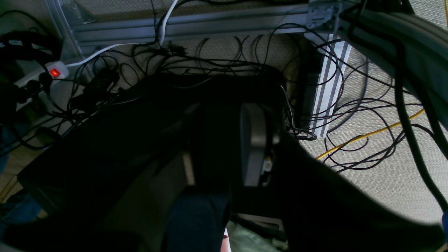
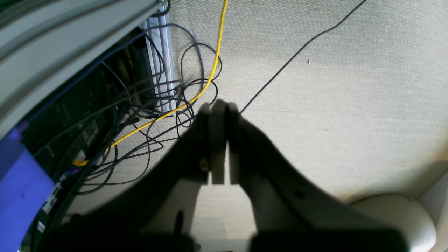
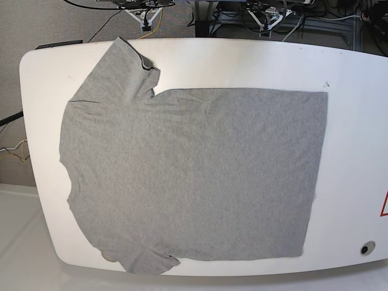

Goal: Fold the T-shirt properly

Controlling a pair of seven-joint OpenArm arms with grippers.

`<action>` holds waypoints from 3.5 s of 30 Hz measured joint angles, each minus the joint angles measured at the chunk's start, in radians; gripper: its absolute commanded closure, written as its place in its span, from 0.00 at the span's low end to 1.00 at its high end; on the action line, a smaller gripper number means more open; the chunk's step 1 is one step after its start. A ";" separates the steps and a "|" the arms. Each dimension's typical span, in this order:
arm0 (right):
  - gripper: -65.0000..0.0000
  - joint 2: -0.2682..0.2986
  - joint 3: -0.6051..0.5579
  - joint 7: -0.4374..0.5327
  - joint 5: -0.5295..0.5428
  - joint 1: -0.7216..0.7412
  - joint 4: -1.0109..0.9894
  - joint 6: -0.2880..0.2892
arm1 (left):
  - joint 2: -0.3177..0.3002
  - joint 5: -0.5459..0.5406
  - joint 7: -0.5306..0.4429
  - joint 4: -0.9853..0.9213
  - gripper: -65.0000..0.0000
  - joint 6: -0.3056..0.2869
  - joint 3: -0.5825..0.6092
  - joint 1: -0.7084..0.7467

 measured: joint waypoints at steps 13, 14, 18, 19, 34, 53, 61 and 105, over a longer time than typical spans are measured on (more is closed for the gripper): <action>0.98 0.011 -0.002 -0.001 -0.001 -0.027 0.006 0.000 | -0.023 0.000 0.010 0.010 0.74 0.006 0.002 0.028; 0.99 0.011 -0.002 -0.002 -0.001 -0.026 0.005 0.000 | -0.022 0.000 0.016 0.010 0.74 0.006 0.002 0.027; 0.99 0.010 -0.002 0.000 -0.001 -0.021 0.006 0.000 | -0.017 -0.001 0.018 0.011 0.74 0.005 0.002 0.023; 0.99 0.008 -0.002 0.000 -0.001 -0.019 0.006 0.000 | -0.014 0.000 0.018 0.011 0.74 0.005 0.002 0.022; 0.99 0.008 0.001 0.003 0.000 -0.020 0.012 0.004 | -0.019 -0.002 0.023 0.014 0.74 0.001 0.002 0.026; 0.99 0.008 0.000 0.006 0.000 -0.027 0.023 0.004 | -0.020 -0.008 0.026 0.005 0.72 -0.037 0.002 0.030; 0.99 0.010 0.000 0.011 -0.001 -0.038 0.033 0.004 | -0.020 -0.008 0.025 0.005 0.71 -0.037 0.002 0.042; 0.98 0.202 -0.034 0.072 0.041 -0.732 0.859 0.055 | -0.185 -0.124 0.060 0.917 0.69 -0.117 0.007 0.758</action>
